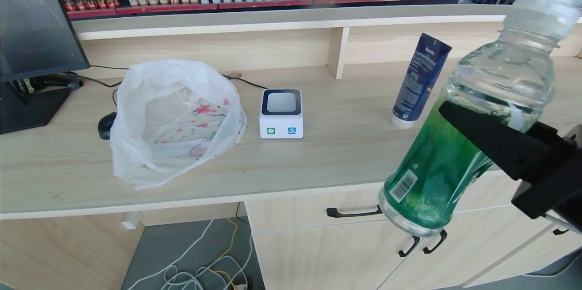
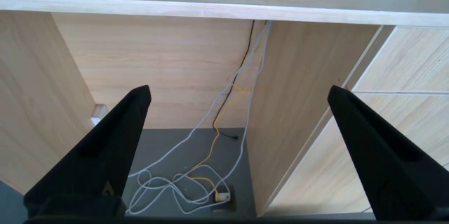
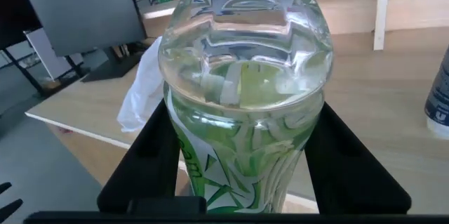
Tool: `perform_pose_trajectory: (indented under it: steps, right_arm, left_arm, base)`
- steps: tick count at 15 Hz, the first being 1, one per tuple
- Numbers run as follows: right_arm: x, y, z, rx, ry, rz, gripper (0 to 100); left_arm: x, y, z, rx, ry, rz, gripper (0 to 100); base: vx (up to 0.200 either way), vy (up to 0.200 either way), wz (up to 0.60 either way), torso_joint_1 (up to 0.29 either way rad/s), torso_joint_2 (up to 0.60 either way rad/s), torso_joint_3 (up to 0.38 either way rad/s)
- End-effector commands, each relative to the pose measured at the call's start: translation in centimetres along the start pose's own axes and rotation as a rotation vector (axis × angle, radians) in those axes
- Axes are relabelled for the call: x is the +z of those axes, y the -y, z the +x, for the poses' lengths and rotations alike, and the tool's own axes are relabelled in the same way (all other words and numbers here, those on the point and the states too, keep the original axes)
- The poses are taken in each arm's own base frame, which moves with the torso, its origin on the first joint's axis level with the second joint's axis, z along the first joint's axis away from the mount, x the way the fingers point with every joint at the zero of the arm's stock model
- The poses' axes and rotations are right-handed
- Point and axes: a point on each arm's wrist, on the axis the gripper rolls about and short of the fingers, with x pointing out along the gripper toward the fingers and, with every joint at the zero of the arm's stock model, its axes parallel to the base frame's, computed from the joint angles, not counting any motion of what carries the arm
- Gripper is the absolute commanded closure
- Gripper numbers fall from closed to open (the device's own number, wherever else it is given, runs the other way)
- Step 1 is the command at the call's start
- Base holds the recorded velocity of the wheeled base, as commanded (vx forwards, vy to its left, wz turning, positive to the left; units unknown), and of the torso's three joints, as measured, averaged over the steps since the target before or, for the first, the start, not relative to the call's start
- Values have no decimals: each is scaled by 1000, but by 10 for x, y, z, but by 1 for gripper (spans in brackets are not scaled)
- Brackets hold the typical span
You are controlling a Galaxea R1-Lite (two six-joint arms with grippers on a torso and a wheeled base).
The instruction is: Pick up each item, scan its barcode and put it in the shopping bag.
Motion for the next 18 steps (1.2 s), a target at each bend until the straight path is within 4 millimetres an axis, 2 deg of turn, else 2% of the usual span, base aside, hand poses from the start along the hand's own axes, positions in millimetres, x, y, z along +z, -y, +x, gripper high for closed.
perform_pose_trajectory:
  steps: [1,3,6,8,9,13,16,18]
  right_arm:
    - [0,-1,0,27,0,35,100]
    - [-5,-1,-2,65,-25,90,100]
    - [-14,-3,-4,214,-98,230,100]
    - [-16,-3,-3,222,-115,284,100]
    - [-19,-4,1,213,-134,367,100]
    - [-26,-5,15,195,-163,401,100]
    - [-16,-9,33,252,-143,463,100]
    - [-17,-4,45,238,-141,464,100]
  left_arm:
    - [0,0,0,0,0,-1,0]
    - [0,0,0,-1,0,-1,0]
    - [0,0,0,0,0,-1,0]
    - [0,0,0,0,0,-1,0]
    - [0,0,0,-1,0,-1,0]
    - [0,0,0,-1,0,-1,0]
    - [0,0,0,0,0,-1,0]
    - [0,0,0,0,0,-1,0]
  base:
    - [0,0,0,0,0,0]
    - [0,0,0,0,0,0]
    - [0,0,0,0,0,0]
    - [0,0,0,0,0,0]
    - [0,0,0,0,0,0]
    - [0,0,0,0,0,0]
    - [0,0,0,0,0,0]
    - [0,0,0,0,0,0]
